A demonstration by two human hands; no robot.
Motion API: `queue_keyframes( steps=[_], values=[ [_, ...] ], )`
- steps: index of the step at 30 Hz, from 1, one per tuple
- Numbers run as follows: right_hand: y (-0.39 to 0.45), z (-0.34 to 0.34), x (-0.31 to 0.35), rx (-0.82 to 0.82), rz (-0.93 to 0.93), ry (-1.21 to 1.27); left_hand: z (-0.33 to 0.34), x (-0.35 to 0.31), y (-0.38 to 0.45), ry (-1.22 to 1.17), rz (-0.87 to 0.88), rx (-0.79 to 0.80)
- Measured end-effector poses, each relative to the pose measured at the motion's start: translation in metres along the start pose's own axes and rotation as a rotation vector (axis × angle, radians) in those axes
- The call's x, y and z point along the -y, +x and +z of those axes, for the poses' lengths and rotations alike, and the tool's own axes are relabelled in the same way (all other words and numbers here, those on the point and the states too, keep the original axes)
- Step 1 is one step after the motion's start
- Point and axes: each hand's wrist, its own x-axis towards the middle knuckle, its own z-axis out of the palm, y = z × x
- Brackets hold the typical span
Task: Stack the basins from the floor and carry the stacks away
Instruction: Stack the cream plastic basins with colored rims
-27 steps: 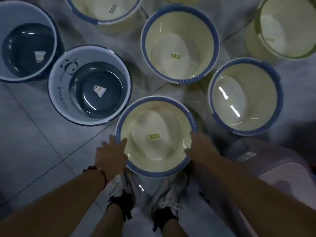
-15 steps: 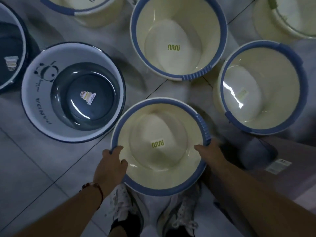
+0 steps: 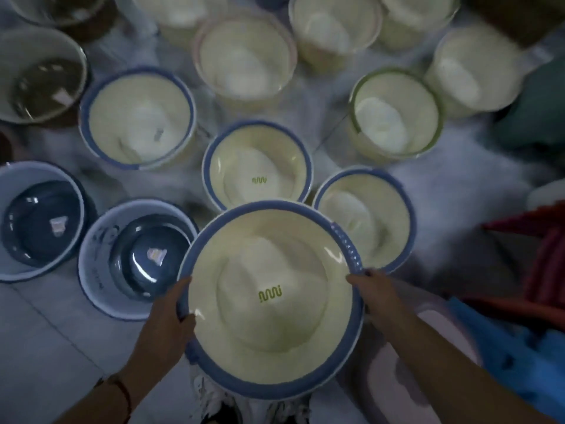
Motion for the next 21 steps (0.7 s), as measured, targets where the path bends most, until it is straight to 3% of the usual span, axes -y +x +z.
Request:
queue_keyframes(
  steps=[2, 6, 10, 17, 21],
  values=[
    [-0.045, -0.043, 0.036, 0.055, -0.011, 0.051, -0.029, -0.069, -0.007, -0.023, 0.007, 0.005],
    [-0.127, -0.131, 0.102, 0.079, 0.012, 0.176, -0.091, -0.196, -0.007, -0.097, -0.139, 0.031],
    [-0.148, -0.195, 0.147, 0.048, 0.012, 0.366, -0.133, -0.295, -0.008, -0.440, -0.308, 0.173],
    [-0.197, -0.231, 0.251, -0.132, -0.080, 0.394, -0.158, -0.379, 0.006, -0.620, -0.301, 0.328],
    [-0.220, -0.227, 0.303, -0.235, -0.163, 0.272, -0.176, -0.402, 0.034, -0.648, -0.275, 0.336]
  ],
)
